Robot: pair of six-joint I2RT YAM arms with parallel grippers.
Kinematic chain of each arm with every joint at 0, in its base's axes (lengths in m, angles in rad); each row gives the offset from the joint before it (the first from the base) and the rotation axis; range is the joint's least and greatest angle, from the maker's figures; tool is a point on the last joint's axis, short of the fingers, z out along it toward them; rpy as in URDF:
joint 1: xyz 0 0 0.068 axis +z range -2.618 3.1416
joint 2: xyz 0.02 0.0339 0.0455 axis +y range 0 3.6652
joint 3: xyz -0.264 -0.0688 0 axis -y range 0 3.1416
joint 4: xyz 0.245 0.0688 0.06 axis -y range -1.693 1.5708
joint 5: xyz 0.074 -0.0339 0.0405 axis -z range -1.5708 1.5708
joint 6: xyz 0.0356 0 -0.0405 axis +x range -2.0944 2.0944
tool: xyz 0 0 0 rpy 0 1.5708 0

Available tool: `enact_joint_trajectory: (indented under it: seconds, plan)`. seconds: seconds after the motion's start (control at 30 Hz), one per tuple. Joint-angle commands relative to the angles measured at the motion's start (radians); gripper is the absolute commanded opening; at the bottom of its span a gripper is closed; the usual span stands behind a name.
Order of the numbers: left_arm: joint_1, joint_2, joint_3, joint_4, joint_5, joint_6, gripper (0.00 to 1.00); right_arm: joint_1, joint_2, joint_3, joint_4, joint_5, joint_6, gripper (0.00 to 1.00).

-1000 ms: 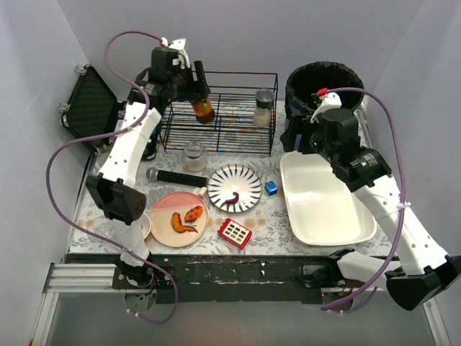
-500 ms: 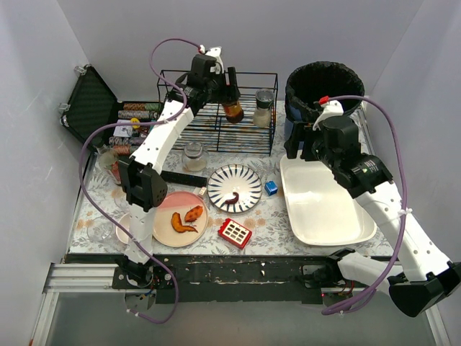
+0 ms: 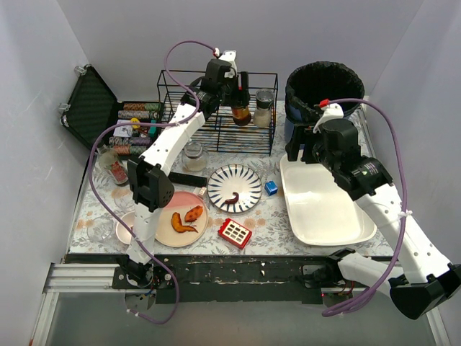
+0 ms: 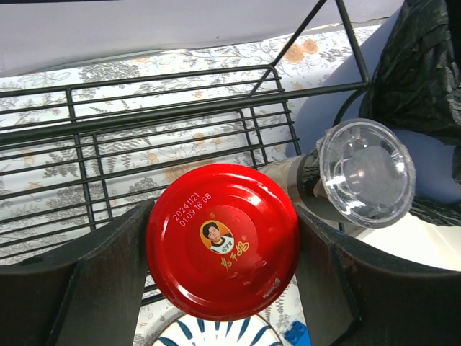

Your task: Clear the kitchen counter

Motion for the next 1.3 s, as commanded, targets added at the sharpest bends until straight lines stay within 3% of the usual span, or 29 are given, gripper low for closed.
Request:
enact_joint_trajectory:
  seconds: [0.0, 0.3, 0.73, 1.07, 1.27]
  plan:
    - [-0.002, -0.048, 0.051, 0.105, -0.09, 0.046, 0.01, -0.001, -0.013, -0.008, 0.031, -0.004, -0.002, 0.84]
    - [-0.002, -0.035, 0.04, 0.091, -0.127, 0.088, 0.2, -0.001, -0.013, -0.017, 0.032, -0.014, 0.001, 0.84]
    - [-0.001, -0.062, -0.026, 0.097, -0.089, 0.069, 0.98, -0.001, 0.005, -0.002, -0.001, 0.013, 0.017, 0.88]
    - [-0.002, -0.179, -0.07, 0.021, -0.129, 0.056, 0.98, -0.001, 0.01, 0.009, 0.005, 0.009, 0.032, 0.89]
    - [-0.001, -0.423, -0.39, 0.025, -0.181, 0.057, 0.98, -0.001, 0.004, 0.001, 0.031, -0.005, 0.031, 0.88]
